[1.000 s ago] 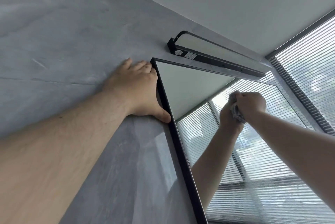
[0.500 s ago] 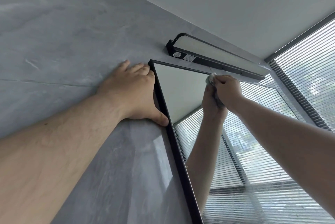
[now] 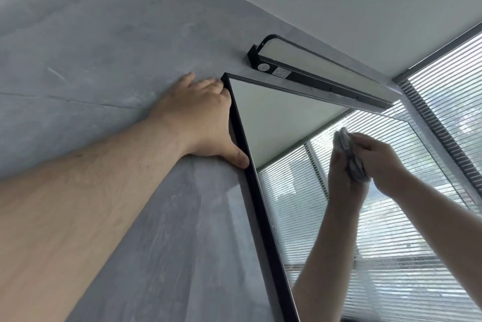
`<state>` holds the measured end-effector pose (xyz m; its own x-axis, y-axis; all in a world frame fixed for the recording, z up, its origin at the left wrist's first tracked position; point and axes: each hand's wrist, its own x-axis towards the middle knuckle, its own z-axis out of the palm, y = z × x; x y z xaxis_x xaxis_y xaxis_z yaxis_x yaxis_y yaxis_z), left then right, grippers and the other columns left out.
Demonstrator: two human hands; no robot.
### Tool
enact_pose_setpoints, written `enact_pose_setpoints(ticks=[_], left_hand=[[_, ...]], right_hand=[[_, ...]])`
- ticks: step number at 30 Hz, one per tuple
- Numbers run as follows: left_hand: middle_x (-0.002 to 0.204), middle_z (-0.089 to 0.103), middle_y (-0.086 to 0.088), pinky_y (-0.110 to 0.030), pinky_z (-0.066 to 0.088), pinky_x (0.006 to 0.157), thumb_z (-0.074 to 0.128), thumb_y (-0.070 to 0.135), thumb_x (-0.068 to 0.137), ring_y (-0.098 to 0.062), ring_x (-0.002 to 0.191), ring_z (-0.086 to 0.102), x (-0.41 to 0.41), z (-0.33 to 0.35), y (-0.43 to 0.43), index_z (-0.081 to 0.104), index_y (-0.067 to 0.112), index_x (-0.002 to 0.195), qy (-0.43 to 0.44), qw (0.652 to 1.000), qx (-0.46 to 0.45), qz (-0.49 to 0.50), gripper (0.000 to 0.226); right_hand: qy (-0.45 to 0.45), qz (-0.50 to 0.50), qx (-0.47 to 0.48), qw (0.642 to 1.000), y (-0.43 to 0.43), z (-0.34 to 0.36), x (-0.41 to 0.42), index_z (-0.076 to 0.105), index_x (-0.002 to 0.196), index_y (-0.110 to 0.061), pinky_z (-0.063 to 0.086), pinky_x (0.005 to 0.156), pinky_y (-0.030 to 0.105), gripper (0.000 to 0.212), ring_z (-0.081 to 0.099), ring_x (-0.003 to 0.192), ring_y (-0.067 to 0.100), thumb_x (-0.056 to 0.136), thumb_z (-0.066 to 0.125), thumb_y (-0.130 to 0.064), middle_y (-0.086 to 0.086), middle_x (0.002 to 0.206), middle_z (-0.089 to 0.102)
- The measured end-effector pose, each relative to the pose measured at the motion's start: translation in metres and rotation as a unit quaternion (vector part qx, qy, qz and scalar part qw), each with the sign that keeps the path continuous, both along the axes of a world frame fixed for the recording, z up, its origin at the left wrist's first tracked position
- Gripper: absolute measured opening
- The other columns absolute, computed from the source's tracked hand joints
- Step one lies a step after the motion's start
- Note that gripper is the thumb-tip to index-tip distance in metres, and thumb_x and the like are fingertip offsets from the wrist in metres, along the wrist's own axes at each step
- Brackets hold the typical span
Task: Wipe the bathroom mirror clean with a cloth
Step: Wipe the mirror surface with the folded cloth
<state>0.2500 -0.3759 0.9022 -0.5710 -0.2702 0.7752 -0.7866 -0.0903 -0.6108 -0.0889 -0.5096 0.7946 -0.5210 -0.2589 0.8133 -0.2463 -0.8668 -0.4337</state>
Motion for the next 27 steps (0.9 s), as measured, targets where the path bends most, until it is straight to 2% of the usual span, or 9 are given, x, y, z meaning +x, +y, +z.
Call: enact_pose_setpoints(ticks=[2,5,8,11,15,18,21,24,27], left_hand=[[0.16,0.028,-0.005,-0.045,0.01,0.123,0.029,0.101,0.026,-0.021,0.149,0.021,-0.001,0.0,-0.001,0.03,0.012,0.15,-0.001,1.0,0.001,0.0,0.153],[0.16,0.029,-0.005,-0.045,0.01,0.123,0.028,0.102,0.025,-0.021,0.148,0.022,0.0,0.0,-0.002,0.03,0.011,0.15,-0.003,1.0,-0.002,0.0,0.154],[0.158,0.032,-0.005,-0.045,0.011,0.123,0.029,0.102,0.026,-0.022,0.148,0.024,0.0,0.001,-0.003,0.032,0.011,0.149,-0.002,1.0,-0.006,-0.005,0.153],[0.159,0.03,-0.005,-0.044,0.01,0.123,0.03,0.101,0.027,-0.021,0.149,0.022,-0.001,-0.001,-0.003,0.031,0.011,0.15,-0.001,1.0,-0.005,-0.002,0.152],[0.158,0.031,-0.005,-0.044,0.012,0.123,0.03,0.101,0.028,-0.021,0.148,0.024,-0.001,0.0,-0.002,0.033,0.011,0.149,-0.002,1.0,-0.011,0.001,0.151],[0.158,0.032,-0.005,-0.044,0.013,0.123,0.028,0.102,0.026,-0.021,0.147,0.025,-0.001,-0.001,-0.003,0.033,0.011,0.149,-0.004,1.0,-0.011,0.004,0.153],[0.157,0.033,-0.005,-0.044,0.013,0.122,0.028,0.102,0.025,-0.021,0.147,0.025,0.0,0.0,-0.003,0.034,0.011,0.148,-0.001,1.0,-0.01,0.002,0.153],[0.159,0.031,-0.004,-0.044,0.013,0.122,0.029,0.102,0.025,-0.02,0.148,0.023,-0.001,0.0,-0.003,0.032,0.011,0.149,0.001,1.0,-0.007,0.002,0.154],[0.161,0.027,-0.006,-0.044,0.012,0.123,0.029,0.103,0.025,-0.021,0.149,0.021,-0.001,0.0,-0.002,0.03,0.01,0.15,0.001,1.0,-0.004,0.005,0.155]], right_hand=[[0.028,0.001,-0.022,0.999,0.006,-0.027,0.015,0.074,0.102,-0.025,0.047,0.104,0.033,0.034,0.064,0.114,0.016,0.092,0.061,0.005,-0.006,0.116,0.07],[0.095,-0.029,-0.037,0.994,0.018,-0.051,0.042,0.074,0.108,-0.019,0.047,0.103,0.026,0.036,0.063,0.114,0.01,0.09,0.061,0.01,-0.006,0.121,0.068],[0.149,-0.114,-0.044,0.981,0.021,-0.05,0.055,0.076,0.108,-0.014,0.045,0.095,0.013,0.034,0.062,0.107,0.002,0.089,0.062,0.01,-0.008,0.116,0.068],[0.123,-0.132,-0.044,0.983,0.021,-0.018,0.045,0.076,0.105,-0.014,0.048,0.08,0.008,0.029,0.065,0.094,-0.001,0.092,0.061,0.006,-0.006,0.109,0.068],[0.0,-0.08,-0.012,0.997,0.007,0.034,0.025,0.071,0.098,0.004,0.044,0.045,0.022,0.02,0.051,0.043,0.014,0.097,0.052,0.001,0.015,0.071,0.061],[-0.077,-0.071,0.023,0.994,-0.003,0.051,0.016,0.071,0.093,-0.001,0.035,0.036,0.019,0.027,0.041,0.031,0.009,0.096,0.044,0.001,-0.003,0.036,0.046],[-0.037,-0.058,-0.001,0.998,0.003,0.048,0.032,0.061,0.076,0.001,0.025,0.031,0.019,0.027,0.037,0.031,0.008,0.095,0.042,0.004,-0.004,0.046,0.049],[0.043,-0.079,-0.025,0.996,0.02,0.03,0.061,0.066,0.072,-0.016,0.028,0.034,0.019,0.03,0.044,0.04,0.011,0.099,0.054,-0.009,0.003,0.076,0.062],[0.143,-0.153,-0.078,0.975,0.043,0.0,0.113,0.078,0.099,-0.026,0.047,0.069,0.017,0.025,0.062,0.08,0.008,0.097,0.058,-0.012,-0.014,0.105,0.065]])
